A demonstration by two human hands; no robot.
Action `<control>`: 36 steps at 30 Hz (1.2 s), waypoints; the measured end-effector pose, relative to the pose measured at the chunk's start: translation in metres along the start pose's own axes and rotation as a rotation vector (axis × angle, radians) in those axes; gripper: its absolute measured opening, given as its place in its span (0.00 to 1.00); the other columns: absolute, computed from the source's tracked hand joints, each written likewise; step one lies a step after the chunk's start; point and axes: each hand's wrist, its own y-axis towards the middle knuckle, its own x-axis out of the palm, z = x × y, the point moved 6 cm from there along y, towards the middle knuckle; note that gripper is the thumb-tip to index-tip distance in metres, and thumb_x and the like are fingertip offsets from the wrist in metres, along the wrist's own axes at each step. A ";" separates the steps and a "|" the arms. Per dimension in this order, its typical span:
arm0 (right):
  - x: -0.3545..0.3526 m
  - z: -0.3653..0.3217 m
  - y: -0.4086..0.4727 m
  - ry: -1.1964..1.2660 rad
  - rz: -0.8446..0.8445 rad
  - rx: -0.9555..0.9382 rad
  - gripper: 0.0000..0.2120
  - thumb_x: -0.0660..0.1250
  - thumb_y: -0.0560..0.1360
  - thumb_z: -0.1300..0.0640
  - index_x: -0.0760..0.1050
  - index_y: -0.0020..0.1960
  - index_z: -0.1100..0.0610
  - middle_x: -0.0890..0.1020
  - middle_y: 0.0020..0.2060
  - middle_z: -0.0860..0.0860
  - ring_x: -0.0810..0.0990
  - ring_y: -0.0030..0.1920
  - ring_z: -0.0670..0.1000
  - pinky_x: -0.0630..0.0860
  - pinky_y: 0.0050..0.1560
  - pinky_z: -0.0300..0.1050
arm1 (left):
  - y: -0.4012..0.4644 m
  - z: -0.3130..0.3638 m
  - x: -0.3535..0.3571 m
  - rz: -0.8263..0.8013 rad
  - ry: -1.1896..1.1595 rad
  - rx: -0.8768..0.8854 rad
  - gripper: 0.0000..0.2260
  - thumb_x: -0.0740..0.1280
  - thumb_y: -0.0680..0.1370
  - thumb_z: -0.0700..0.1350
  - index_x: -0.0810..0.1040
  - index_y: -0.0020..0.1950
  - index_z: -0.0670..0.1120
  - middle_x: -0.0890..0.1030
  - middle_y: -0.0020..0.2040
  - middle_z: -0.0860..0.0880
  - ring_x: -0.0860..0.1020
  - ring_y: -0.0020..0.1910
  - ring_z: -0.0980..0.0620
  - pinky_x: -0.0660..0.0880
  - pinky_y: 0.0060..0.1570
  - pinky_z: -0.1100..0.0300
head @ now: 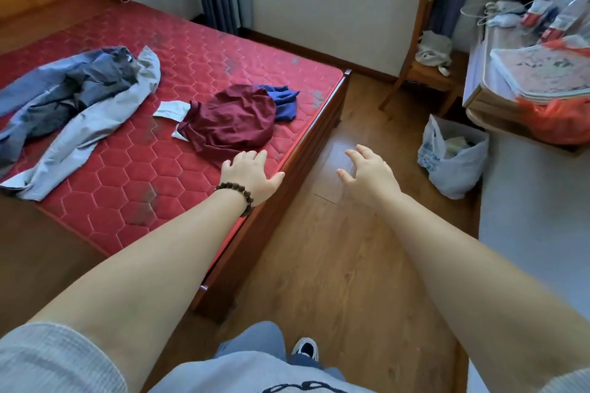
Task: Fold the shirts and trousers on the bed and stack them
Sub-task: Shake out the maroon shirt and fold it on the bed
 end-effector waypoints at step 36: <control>0.074 -0.196 0.552 -0.177 -0.316 -0.673 0.25 0.62 0.79 0.48 0.65 0.73 0.55 0.62 0.75 0.55 0.62 0.73 0.58 0.62 0.71 0.56 | 0.375 -0.188 0.001 0.023 -0.200 -0.717 0.29 0.56 0.77 0.65 0.67 0.71 0.47 0.72 0.68 0.47 0.67 0.69 0.46 0.65 0.65 0.46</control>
